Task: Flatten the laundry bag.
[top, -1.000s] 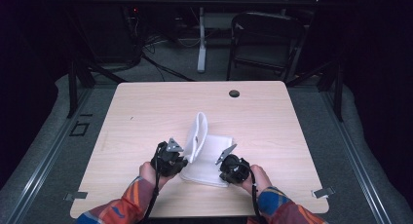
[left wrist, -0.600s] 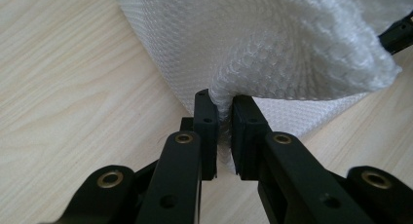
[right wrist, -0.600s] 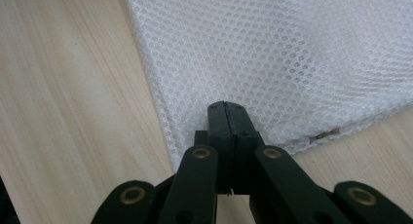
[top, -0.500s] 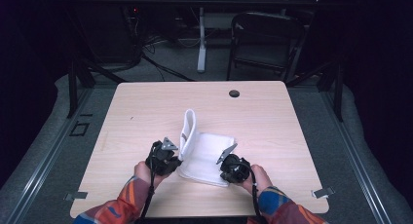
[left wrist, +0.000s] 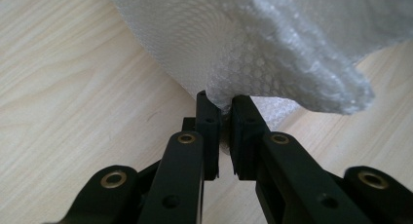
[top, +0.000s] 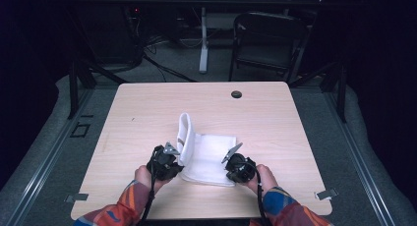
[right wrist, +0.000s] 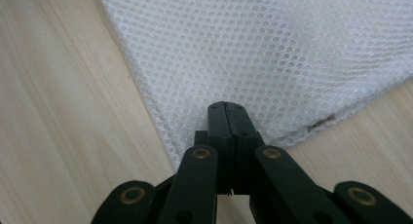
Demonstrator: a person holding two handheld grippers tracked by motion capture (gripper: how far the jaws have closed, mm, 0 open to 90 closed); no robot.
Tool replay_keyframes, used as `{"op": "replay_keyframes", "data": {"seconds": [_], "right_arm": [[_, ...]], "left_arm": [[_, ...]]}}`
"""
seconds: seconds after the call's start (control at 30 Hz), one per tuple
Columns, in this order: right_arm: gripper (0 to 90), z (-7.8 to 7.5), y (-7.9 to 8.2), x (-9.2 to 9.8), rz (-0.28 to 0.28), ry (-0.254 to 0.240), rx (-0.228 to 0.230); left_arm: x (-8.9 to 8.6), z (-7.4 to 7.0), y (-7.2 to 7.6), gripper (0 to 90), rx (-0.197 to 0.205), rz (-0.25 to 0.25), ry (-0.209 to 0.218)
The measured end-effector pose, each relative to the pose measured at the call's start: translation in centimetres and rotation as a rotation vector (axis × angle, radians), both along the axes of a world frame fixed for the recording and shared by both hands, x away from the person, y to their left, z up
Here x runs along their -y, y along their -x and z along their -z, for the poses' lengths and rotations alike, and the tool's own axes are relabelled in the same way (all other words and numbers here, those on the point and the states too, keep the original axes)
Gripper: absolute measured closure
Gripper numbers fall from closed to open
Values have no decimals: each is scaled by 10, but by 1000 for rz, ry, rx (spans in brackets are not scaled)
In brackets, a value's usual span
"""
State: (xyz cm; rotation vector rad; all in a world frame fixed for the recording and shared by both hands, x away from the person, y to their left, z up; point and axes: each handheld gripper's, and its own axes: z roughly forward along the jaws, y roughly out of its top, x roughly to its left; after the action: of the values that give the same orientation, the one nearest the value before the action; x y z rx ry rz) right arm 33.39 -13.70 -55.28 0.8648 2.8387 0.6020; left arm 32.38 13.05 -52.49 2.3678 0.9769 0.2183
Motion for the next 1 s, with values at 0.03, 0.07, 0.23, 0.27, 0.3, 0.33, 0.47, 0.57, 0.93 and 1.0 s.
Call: {"op": "replay_keyframes", "data": {"seconds": [0.03, 0.07, 0.23, 0.27, 0.3, 0.33, 0.47, 0.57, 0.93, 1.0], "right_arm": [[900, 0, 0, 1, 4, 2, -2], [900, 0, 0, 1, 4, 2, -2], [900, 0, -2, 5, 20, -3, 5], [900, 0, -4, 6, 12, 4, -4], [900, 0, -4, 7, 15, -11, -5], [900, 0, -4, 7, 15, -11, -5], [900, 1, -7, 12, 24, -20, -7], [900, 0, -8, 13, 23, -12, -7], [823, -2, -11, 17, 45, -11, -11], [726, -7, -12, 18, 47, -10, -16]], "left_arm": [[0, 0, 0, 832, -3, -1, 1], [0, 0, 0, 828, -3, -1, 1], [-5, -1, 3, 735, -25, -2, -32], [-7, -1, 3, 718, -33, 7, -41], [-9, -2, 5, 682, -39, 5, -48], [-9, -2, 5, 636, -39, 5, -48], [-22, -2, 16, 496, -78, 15, -76], [-26, -2, 20, 445, -83, 18, -78], [-28, -9, 25, 296, -44, 41, -47], [-28, -11, 24, 278, -21, 41, -46]]}}
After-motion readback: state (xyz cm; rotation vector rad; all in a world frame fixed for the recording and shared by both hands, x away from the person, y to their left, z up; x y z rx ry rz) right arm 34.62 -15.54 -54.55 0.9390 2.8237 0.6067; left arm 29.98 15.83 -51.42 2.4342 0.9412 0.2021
